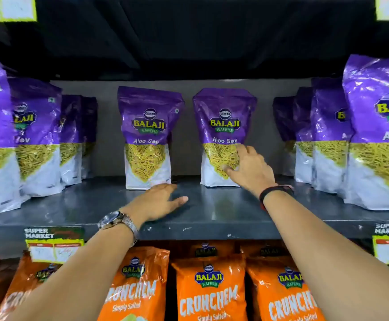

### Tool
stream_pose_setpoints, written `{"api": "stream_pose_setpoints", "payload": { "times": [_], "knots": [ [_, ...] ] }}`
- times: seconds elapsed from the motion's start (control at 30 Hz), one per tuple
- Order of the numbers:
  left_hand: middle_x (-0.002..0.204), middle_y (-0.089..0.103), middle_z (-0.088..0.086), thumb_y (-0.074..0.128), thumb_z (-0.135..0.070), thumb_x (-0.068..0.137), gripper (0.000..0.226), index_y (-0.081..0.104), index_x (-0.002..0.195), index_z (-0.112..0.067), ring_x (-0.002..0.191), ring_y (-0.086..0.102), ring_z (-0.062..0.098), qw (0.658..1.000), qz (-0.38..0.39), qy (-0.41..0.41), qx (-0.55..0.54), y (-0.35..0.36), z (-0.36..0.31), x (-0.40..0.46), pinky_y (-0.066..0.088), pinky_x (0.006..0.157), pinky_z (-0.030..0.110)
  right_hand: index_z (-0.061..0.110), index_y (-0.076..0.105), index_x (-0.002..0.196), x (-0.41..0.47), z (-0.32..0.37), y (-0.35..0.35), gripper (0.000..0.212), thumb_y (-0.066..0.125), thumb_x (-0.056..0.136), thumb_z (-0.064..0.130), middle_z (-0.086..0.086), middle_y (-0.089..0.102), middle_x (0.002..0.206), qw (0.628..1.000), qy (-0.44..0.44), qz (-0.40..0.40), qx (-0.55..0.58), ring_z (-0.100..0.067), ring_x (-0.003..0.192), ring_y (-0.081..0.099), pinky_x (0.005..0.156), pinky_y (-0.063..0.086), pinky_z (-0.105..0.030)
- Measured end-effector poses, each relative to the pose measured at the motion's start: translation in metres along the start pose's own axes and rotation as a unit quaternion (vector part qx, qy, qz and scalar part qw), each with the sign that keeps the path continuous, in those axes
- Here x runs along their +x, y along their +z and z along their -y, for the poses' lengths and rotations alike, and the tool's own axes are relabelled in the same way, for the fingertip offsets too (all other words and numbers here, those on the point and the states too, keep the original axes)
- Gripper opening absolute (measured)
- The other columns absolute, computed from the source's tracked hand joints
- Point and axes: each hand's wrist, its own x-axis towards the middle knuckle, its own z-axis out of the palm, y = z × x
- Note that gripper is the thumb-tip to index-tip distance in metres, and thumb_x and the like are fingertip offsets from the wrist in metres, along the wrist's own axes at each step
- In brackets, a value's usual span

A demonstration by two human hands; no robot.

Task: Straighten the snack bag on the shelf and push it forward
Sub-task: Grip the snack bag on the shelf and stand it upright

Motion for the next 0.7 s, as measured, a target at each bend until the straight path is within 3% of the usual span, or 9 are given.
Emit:
{"api": "stream_pose_setpoints", "payload": {
  "times": [0.2,0.43,0.53,0.7],
  "knots": [
    [0.158,0.019,0.001,0.034,-0.054,0.091,0.065,0.027,0.145,-0.018,0.144,0.019,0.019,0.997,0.075,-0.014,-0.017,0.016,0.008,0.026,0.017,0.121,0.036,0.014,0.022,0.145,0.046,0.012,0.037,0.082,0.068,0.083,0.04,-0.018,0.027,0.147,0.996,0.075,0.021,0.053,-0.04,0.13,0.036,0.101,0.04,-0.05],
    [0.157,0.022,0.001,0.034,-0.055,0.09,0.064,0.029,0.144,-0.021,0.144,0.02,0.019,0.998,0.066,-0.014,-0.018,0.019,0.01,0.025,0.018,0.12,0.034,0.018,0.009,0.149,0.072,0.011,0.064,0.104,0.075,0.075,0.045,-0.025,0.003,0.155,0.992,0.113,0.009,0.062,-0.048,0.139,0.016,0.109,0.031,-0.054],
    [0.156,0.023,0.001,0.034,-0.054,0.091,0.062,0.03,0.143,-0.021,0.143,0.023,0.02,0.998,0.061,-0.015,-0.019,0.018,0.007,0.024,0.019,0.118,0.032,0.018,0.008,0.15,0.076,0.008,0.072,0.105,0.076,0.075,0.044,-0.027,0.004,0.154,0.989,0.125,0.017,0.074,-0.05,0.138,0.018,0.109,0.03,-0.053],
    [0.156,0.023,-0.001,0.032,-0.054,0.091,0.062,0.027,0.144,-0.022,0.142,0.024,0.019,0.998,0.063,-0.01,-0.009,0.016,0.004,0.021,0.021,0.117,0.033,0.02,0.015,0.147,0.077,0.006,0.078,0.096,0.076,0.075,0.04,-0.024,0.021,0.148,0.987,0.135,-0.023,0.086,-0.045,0.133,0.03,0.099,0.042,-0.05]
  ]
}}
